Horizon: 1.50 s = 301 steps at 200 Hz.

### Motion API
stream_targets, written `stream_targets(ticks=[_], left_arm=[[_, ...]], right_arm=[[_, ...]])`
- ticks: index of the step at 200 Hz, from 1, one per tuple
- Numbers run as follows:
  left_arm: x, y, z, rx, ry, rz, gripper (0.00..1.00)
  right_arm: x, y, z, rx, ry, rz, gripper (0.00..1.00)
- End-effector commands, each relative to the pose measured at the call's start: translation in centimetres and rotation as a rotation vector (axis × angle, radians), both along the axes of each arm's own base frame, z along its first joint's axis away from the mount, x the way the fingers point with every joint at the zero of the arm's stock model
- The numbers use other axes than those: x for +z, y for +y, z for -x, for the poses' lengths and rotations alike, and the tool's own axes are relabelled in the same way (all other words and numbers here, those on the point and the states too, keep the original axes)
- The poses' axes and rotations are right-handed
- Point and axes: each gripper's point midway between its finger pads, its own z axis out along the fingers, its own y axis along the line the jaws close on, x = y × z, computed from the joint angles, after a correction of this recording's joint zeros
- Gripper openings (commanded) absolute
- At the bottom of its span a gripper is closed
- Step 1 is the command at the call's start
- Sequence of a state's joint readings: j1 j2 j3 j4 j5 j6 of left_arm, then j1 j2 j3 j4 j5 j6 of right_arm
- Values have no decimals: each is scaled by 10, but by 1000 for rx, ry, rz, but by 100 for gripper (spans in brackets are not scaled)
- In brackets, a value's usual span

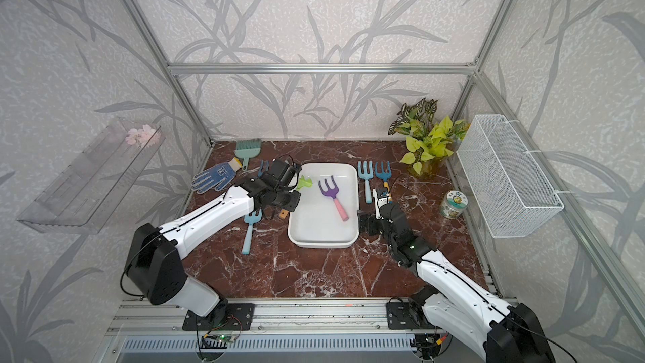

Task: Take the hand rake out of the storage box
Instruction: Pick up the rake from the storage box, then place the rake at the center of the board.

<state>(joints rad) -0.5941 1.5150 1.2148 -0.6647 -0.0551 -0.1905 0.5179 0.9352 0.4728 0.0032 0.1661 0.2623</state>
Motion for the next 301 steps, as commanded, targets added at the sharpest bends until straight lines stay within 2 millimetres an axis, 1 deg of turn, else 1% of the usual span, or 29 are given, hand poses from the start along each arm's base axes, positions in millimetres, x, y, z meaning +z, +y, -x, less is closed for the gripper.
stream_targets(ticks=[1,21,38,53,63,82,106,139,165,182,217,301], left_arm=[[2,19,13,100,-26,29,13],[-7,34,28,145,-36,31,14],[-12,49,36,196,-47,23,13],[-21,58,40,237,-46,29,13],[-31,62,43,254,-35,36,13],[-49,68,45,281,-9,46,13],[-68,75,43,306,25,48,13],[-90,78,41,321,91,33,13],[-100,80,37,335,107,31,14],[-107,86,35,349,125,6,14],[-115,90,29,362,139,-5,14],[-133,94,34,364,186,-28,14]], right_arm=[[5,1,-2,-1,-12,-24,99],[4,1,-2,-1,-10,-29,99],[4,1,-2,-1,-9,-30,99],[5,0,-2,-2,-9,-33,99],[4,0,-2,-2,-8,-35,99],[3,-1,-2,-6,-6,-38,99],[3,-1,-2,-7,-6,-39,99],[4,-1,-2,-7,-6,-41,99],[2,-1,-2,-6,-2,-40,99],[3,-1,-2,-7,-2,-42,99],[3,-1,-3,-7,-1,-42,99],[3,-1,-3,-7,-1,-45,99]])
